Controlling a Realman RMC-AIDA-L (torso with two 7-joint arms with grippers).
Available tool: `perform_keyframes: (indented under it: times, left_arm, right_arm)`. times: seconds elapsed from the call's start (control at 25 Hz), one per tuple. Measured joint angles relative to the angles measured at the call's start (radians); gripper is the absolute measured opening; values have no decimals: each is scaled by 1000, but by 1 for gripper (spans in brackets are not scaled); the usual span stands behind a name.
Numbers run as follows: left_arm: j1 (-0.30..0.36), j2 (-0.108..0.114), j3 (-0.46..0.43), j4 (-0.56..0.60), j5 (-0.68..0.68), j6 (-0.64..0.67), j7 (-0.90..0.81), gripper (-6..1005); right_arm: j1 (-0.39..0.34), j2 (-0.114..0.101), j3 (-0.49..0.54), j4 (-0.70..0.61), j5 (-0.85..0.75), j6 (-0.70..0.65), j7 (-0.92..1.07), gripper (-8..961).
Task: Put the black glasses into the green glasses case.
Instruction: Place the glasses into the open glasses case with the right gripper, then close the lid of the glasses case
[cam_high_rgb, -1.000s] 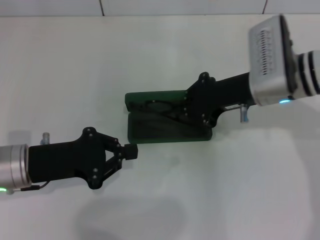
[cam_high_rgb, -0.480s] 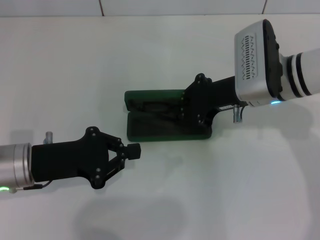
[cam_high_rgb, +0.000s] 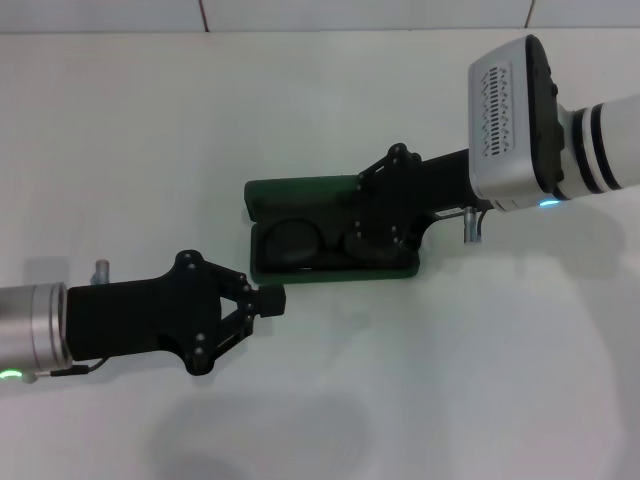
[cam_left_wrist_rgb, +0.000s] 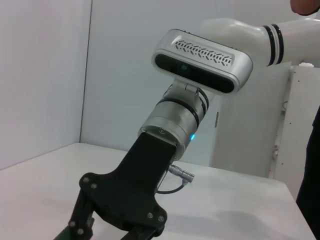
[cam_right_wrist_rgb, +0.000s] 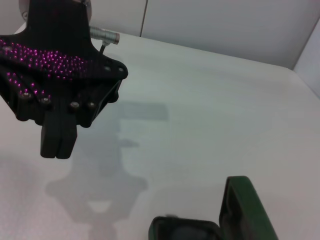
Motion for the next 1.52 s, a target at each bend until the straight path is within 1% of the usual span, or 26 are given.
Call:
perform_keyframes:
  times: [0.04,0.2,0.28,0.44,0.56,0.68,0.72,0.76,0.88,0.92,1.0,1.08,1.2,1.36,1.52]
  left_arm:
    - [0,0,0,-1,0,0,0,6]
    - [0,-1,0,-3,0,0,3,6]
    - [0,-1,0,-4,-1,0,3,6]
    - [0,-5,0,-4,-1,0,1,6]
    - [-1,-10,-2,-4,-1,0,-1,6]
    - [-6,-15,-4,-6,-1,-8,-4,6]
    - [-10,-18,-4,-7,-1,-19,-9,6]
    - [-13,-20,-4,-8,-1,-32,-14,6]
    - [-30,-39,-1,-8,-1,-121,-42,6]
    - [-37,-44,0,-8,-1,-156,-53,6]
    - [-51,-48,0,-10,-2,-203,-74,6]
    - [-65,-49,-2,-12,-6,-239,-97,6]
    - [-73,-49,-6,-13,-11,-293,-121,6]
    - [-79,-48,-7,-14,-8,-376,-138,7]
    - [-104,-48,-4,-33,-6,-444,-146,7]
  right_arm:
    - [0,0,0,0,2,0,0,100]
    - [-5,0,1,-3,34,-13,0,198]
    - [-10,-1,4,-6,64,-45,0,247]
    - [-52,-8,39,-33,135,-149,1,248]
    - [-114,-6,156,-51,174,-278,-1,248]
    - [-184,-9,288,-49,219,-378,-21,247]
    - [-199,-10,317,-44,223,-396,-30,247]
    - [-223,-14,365,-33,226,-426,-49,247]
    - [-287,-23,472,12,225,-492,-106,252]
    - [-309,-28,498,31,225,-510,-129,255]
    - [-348,-40,527,69,225,-529,-170,260]
    - [-385,-54,533,117,225,-536,-231,327]
    - [-411,-64,534,197,225,-550,-319,427]
    - [-436,-69,535,282,223,-585,-406,585]
    - [-471,-72,536,291,221,-596,-424,737]
